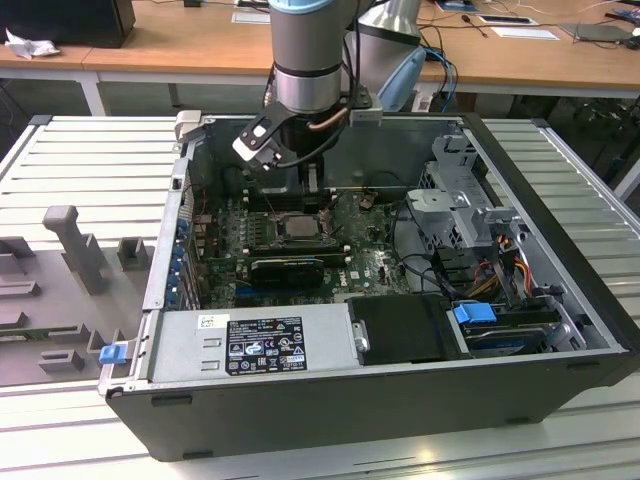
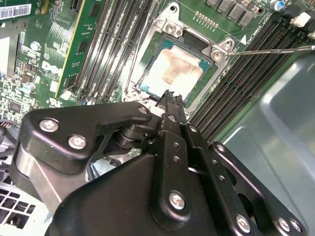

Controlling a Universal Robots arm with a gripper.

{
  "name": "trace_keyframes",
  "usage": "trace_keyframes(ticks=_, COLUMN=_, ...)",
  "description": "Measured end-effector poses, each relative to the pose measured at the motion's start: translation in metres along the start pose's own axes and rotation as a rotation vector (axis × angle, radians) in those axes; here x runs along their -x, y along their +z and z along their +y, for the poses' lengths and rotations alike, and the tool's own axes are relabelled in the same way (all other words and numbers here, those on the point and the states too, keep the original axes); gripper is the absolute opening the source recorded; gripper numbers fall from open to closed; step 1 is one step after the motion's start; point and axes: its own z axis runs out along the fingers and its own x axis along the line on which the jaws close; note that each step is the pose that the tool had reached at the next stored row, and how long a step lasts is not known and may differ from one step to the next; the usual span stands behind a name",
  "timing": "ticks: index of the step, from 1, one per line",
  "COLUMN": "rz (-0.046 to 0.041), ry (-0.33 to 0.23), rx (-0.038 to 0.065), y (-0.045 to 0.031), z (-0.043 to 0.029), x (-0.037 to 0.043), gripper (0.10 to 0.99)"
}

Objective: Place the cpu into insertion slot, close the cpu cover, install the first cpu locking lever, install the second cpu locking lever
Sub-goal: 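Close the cpu cover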

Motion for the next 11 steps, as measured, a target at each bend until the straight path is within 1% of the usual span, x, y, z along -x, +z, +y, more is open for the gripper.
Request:
trace_keyframes(ticks=1, rz=0.0003, ry=0.000, rx=0.000, y=-0.0030, z=0.0003, x=-0.0002, gripper=0.106)
trace_keyframes(ticks=11, rz=0.0001, ry=0.000, rx=0.000, y=-0.0065, z=0.0006, x=-0.0008, gripper=0.106)
